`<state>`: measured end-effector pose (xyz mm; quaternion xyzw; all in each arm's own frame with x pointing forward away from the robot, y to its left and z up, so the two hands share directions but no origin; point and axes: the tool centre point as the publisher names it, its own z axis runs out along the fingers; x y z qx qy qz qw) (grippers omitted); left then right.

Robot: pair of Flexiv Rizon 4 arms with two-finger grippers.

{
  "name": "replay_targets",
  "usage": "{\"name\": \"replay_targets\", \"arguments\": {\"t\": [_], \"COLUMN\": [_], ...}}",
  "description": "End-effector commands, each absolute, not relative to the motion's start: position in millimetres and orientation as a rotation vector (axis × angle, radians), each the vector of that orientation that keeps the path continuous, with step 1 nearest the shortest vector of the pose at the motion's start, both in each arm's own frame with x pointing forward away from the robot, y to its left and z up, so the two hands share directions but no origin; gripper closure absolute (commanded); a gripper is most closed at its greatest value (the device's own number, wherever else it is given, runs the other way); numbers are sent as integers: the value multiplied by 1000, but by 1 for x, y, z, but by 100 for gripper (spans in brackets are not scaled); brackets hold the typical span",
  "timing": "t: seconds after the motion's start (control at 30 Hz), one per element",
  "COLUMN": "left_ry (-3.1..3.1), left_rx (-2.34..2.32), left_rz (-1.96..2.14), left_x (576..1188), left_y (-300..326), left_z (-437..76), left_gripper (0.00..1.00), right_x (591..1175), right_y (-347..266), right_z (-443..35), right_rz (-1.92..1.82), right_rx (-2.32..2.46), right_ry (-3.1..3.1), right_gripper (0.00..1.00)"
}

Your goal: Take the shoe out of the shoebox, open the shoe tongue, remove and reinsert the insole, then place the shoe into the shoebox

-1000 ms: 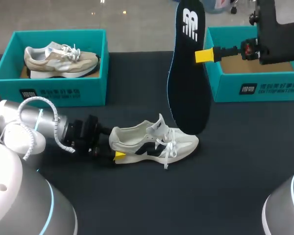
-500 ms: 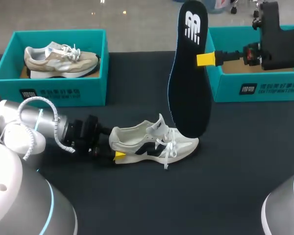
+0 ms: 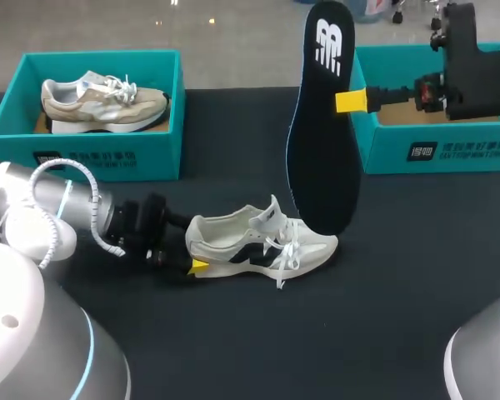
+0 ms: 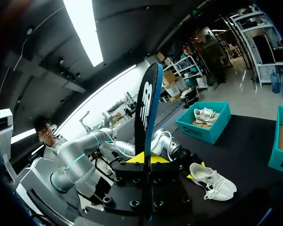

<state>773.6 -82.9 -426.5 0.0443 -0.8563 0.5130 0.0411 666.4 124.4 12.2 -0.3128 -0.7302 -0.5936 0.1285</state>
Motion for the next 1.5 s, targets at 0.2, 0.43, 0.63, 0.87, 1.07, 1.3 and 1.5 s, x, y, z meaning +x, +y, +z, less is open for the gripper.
{"name": "replay_targets", "arguments": {"t": [0.2, 0.43, 0.63, 0.87, 1.07, 1.3, 1.5], "left_ry": [-2702, -2762, -2821, -2782, -2782, -2836, -2866], "left_rx": [148, 117, 81, 31, 31, 2, 84], "left_rz": [1418, 1257, 1135, 1289, 1289, 1086, 863], "left_x": [771, 770, 771, 773, 773, 771, 771], "left_y": [-74, -69, -65, -60, -60, -63, -64], "left_z": [-407, -397, -384, -375, -375, -364, -367], "left_gripper": [0, 0, 0, 0, 0, 0, 0], "right_x": [668, 668, 668, 668, 668, 668, 668], "right_y": [127, 127, 127, 127, 127, 127, 127], "right_z": [11, 11, 11, 11, 11, 11, 11], "right_rz": [-1723, -1723, -1723, -1723, -1723, -1723, -1723], "right_rx": [-913, -913, -913, -913, -913, -913, -913], "right_ry": [-2124, -2124, -2124, -2124, -2124, -2124, -2124], "right_gripper": [100, 100, 100, 100, 100, 100, 100]}}
